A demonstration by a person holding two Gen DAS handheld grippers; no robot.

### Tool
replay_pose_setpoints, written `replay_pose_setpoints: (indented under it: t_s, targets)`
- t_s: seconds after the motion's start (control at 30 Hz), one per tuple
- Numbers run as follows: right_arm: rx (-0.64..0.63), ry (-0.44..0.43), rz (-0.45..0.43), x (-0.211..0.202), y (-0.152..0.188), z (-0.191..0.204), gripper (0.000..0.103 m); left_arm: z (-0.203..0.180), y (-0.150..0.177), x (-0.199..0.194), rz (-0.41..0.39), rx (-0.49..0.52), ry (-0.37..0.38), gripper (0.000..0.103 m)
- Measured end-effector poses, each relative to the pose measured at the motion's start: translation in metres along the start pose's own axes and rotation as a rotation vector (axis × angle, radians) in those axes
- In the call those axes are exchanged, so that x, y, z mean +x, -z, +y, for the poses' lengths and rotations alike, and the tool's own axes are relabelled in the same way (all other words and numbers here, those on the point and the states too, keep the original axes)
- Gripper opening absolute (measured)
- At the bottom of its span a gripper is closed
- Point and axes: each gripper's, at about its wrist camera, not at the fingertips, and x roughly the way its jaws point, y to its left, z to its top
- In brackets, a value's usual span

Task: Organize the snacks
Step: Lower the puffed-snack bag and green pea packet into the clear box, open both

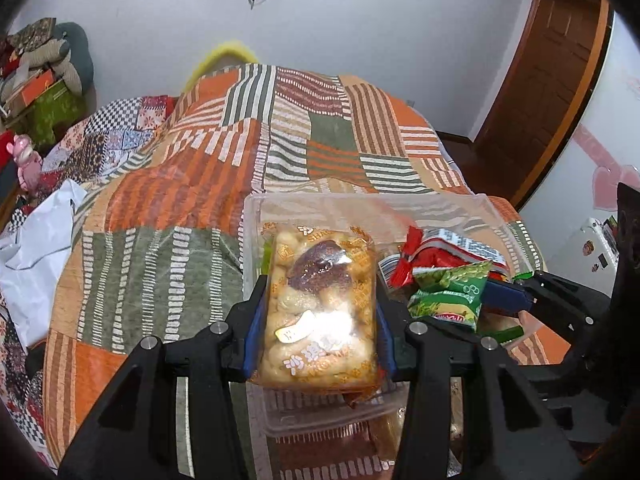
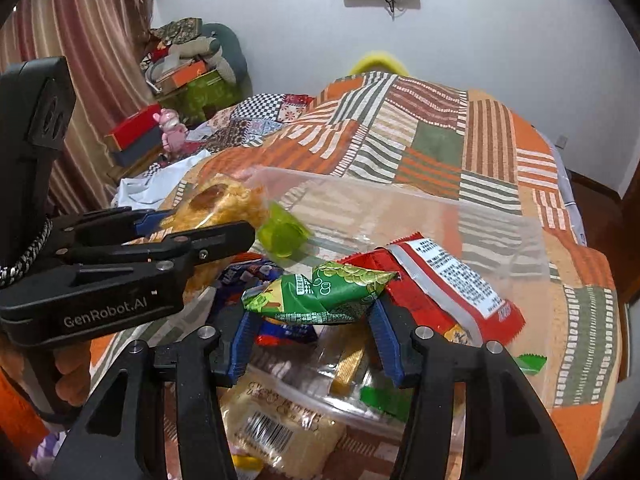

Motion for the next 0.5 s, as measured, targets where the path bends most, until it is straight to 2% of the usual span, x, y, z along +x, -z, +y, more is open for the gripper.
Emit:
replay_pose_setpoints:
  t_s: [0.1, 0.17, 0.43, 0.5]
  targets:
    - [0.001, 0.007, 0.023, 0.002, 0.003, 0.000, 0.060, 0.001, 0.003, 0.002, 0.008, -0.006, 0.000, 0.048]
    - [0.007, 0.010, 0.033, 0.000, 0.006, 0.000, 0.066, 0.001, 0.006, -0.003, -0.004, -0.006, -0.010, 0.053]
    - [0.030, 0.015, -0.017, -0.033, 0.012, -0.002, 0.075, -0.007, 0.012, -0.038, -0.037, 0.030, -0.009, 0.055]
    - [0.028, 0.020, -0.037, -0.045, 0.014, -0.001, 0.078, -0.010, 0.016, -0.050, -0.048, 0.043, -0.006, 0.059]
